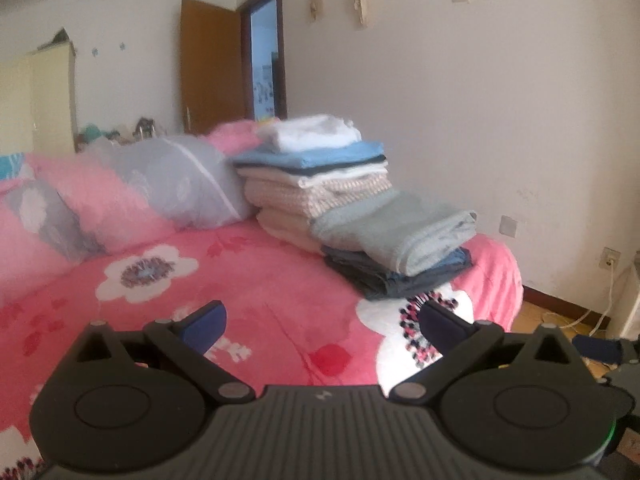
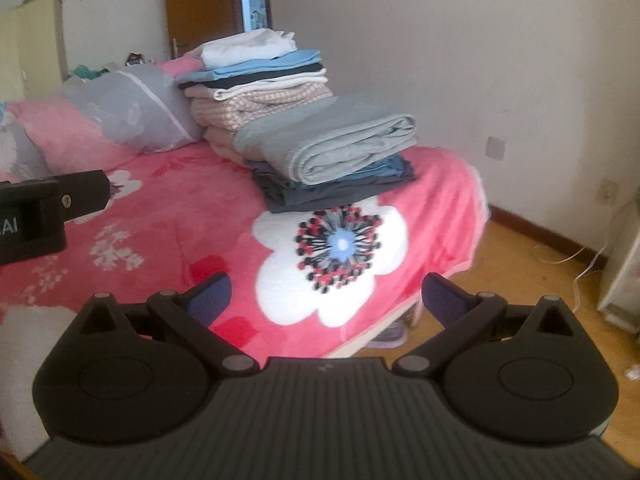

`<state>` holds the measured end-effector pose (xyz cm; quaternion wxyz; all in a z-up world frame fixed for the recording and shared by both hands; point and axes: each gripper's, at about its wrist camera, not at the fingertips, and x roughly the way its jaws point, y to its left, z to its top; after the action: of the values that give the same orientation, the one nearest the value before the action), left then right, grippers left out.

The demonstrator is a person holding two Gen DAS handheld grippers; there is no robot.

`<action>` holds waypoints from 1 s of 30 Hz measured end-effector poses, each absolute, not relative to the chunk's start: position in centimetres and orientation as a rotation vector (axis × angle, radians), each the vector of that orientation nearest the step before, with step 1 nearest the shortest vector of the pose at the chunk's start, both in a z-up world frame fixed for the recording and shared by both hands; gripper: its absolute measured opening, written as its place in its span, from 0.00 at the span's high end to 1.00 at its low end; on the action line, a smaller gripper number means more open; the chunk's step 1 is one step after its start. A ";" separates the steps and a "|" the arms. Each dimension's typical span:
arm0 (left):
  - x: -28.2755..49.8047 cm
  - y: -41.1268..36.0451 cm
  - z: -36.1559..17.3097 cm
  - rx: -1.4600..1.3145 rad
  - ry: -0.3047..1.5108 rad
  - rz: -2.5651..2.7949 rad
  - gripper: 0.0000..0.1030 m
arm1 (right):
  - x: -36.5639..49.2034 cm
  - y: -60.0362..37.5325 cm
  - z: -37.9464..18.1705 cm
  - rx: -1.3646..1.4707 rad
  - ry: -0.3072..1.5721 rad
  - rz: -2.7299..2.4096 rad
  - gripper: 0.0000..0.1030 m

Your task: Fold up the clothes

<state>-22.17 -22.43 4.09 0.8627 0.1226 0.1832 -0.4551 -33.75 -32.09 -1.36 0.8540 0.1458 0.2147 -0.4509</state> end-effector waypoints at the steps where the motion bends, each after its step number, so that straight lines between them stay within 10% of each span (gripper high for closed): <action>1: -22.1 -22.5 3.9 0.247 0.403 -0.963 0.00 | -33.9 -32.0 -1.4 0.288 0.452 -0.960 0.01; 30: -21.7 -23.5 1.8 0.209 0.522 -0.946 0.00 | -33.2 -31.5 -0.9 0.175 0.535 -1.112 0.01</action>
<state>-21.73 -23.52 1.81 0.8524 0.0995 0.2479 -0.4495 -33.18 -31.50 -0.89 0.8120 0.0819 0.2505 -0.5208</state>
